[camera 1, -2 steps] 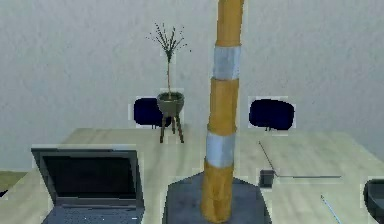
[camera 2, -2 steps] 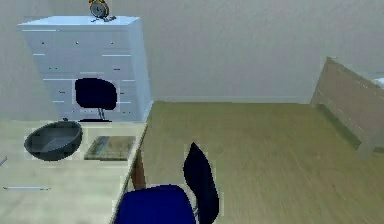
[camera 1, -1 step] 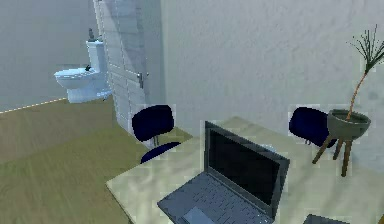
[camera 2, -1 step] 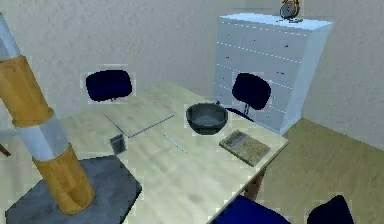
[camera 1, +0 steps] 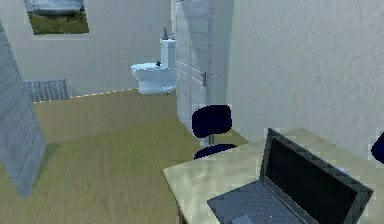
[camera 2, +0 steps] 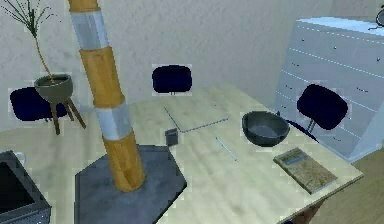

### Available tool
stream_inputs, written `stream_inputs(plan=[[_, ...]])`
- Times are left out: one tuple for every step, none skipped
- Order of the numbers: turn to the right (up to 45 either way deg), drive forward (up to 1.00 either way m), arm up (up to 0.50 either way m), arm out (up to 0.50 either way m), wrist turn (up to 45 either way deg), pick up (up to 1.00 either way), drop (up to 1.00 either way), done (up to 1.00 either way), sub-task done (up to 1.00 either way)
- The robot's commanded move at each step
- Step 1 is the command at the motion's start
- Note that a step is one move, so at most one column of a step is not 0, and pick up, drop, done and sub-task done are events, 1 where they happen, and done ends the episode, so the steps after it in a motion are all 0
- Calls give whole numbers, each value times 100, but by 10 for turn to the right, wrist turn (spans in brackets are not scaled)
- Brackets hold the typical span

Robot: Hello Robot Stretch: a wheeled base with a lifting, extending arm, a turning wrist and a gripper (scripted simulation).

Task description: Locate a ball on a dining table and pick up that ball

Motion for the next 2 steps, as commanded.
stream_inputs(plan=[[0, 0, 50, 0, 0, 0, 0, 0, 0], [0, 0, 36, 0, 0, 0, 0, 0, 0]])
